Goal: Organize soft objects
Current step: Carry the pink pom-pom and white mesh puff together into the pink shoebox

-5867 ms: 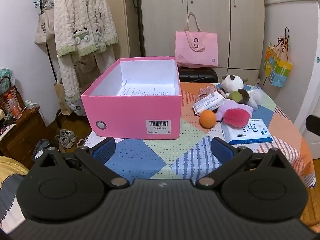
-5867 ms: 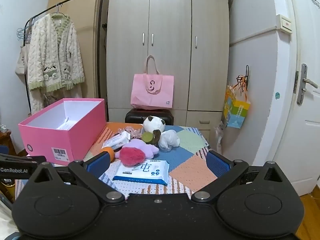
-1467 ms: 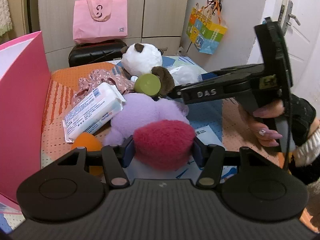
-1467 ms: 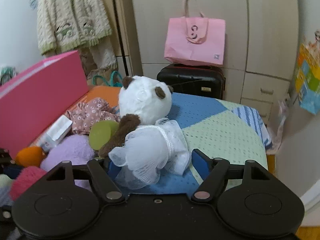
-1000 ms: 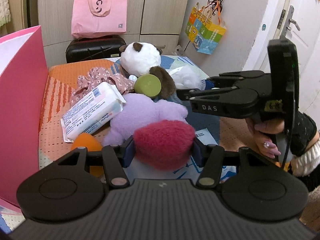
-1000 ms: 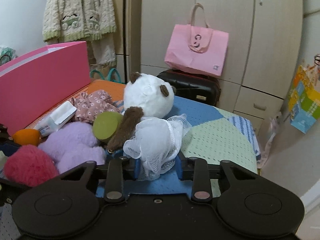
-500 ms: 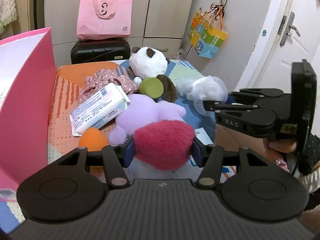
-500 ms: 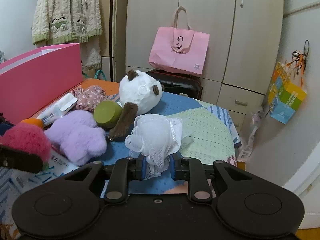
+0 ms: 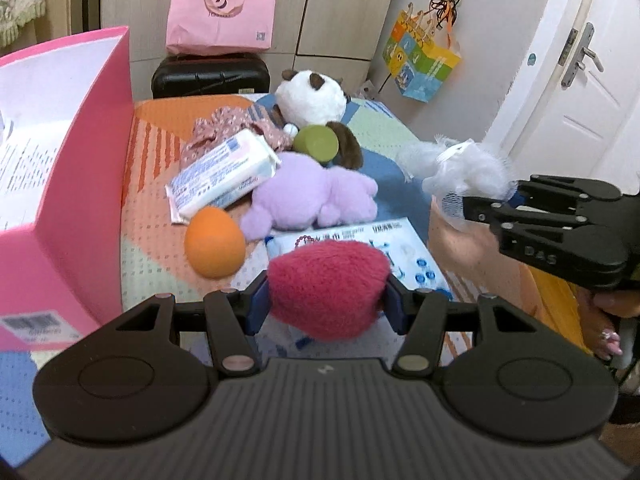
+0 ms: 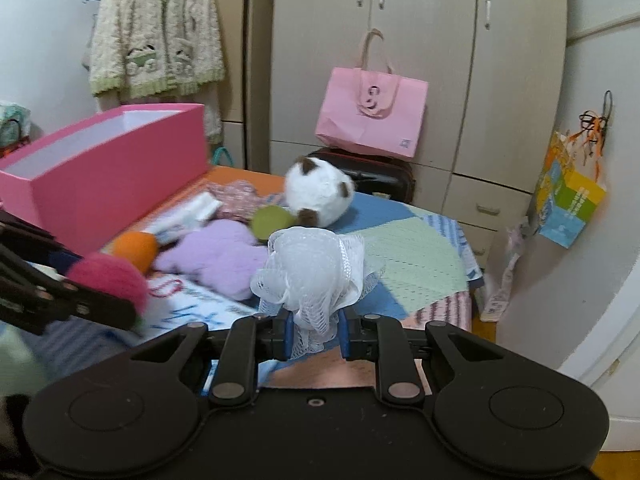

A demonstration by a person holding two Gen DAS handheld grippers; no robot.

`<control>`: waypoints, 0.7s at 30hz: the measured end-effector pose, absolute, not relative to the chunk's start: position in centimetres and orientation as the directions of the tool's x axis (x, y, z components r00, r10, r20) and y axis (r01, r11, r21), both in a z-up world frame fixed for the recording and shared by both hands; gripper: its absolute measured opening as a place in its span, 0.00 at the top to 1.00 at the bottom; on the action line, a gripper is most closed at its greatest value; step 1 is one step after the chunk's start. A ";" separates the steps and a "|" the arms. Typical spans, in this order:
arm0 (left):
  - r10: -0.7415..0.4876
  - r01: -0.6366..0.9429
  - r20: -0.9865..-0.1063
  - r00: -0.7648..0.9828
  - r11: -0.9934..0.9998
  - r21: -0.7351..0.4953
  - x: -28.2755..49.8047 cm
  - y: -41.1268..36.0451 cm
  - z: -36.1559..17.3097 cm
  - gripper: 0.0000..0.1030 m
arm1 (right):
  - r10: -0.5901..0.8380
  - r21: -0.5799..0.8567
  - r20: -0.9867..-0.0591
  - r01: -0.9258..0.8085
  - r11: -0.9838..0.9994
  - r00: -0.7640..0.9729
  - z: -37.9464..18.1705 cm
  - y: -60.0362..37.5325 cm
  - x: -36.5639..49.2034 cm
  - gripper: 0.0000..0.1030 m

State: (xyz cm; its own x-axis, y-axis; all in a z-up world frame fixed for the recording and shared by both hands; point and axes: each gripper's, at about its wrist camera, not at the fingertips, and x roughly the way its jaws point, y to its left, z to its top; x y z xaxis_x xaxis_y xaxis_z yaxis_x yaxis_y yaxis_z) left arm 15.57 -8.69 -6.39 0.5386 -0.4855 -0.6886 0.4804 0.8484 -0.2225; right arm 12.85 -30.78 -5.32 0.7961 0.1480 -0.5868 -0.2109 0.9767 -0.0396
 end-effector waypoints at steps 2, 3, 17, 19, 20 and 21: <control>-0.484 0.480 -0.694 0.532 0.848 -0.223 15.2 -8.3 -6.3 0.46 | 0.171 -0.022 -0.597 -0.229 0.973 0.784 -4.9 -30.2 12.2 0.77; -0.484 0.478 -0.697 0.530 0.849 -0.226 15.1 -8.1 -6.3 0.46 | 0.181 -0.015 -0.600 -0.237 0.971 0.779 -4.7 -29.9 12.0 0.77; -0.480 0.440 -0.723 0.497 0.858 -0.267 13.9 -2.9 -5.5 0.46 | 0.316 0.032 -0.645 -0.388 0.921 0.696 -2.0 -25.4 9.9 0.77; -0.476 0.433 -0.733 0.487 0.860 -0.270 13.9 -2.1 -5.4 0.46 | 0.341 0.047 -0.654 -0.413 0.909 0.676 -1.6 -24.6 9.8 0.77; -0.474 0.433 -0.738 0.480 0.860 -0.270 13.8 -1.6 -5.3 0.46 | 0.355 0.055 -0.659 -0.428 0.902 0.663 -1.4 -24.1 9.7 0.77; -0.472 0.434 -0.744 0.473 0.859 -0.270 13.8 -1.3 -5.2 0.46 | 0.368 0.064 -0.665 -0.442 0.895 0.650 -1.2 -23.8 9.7 0.77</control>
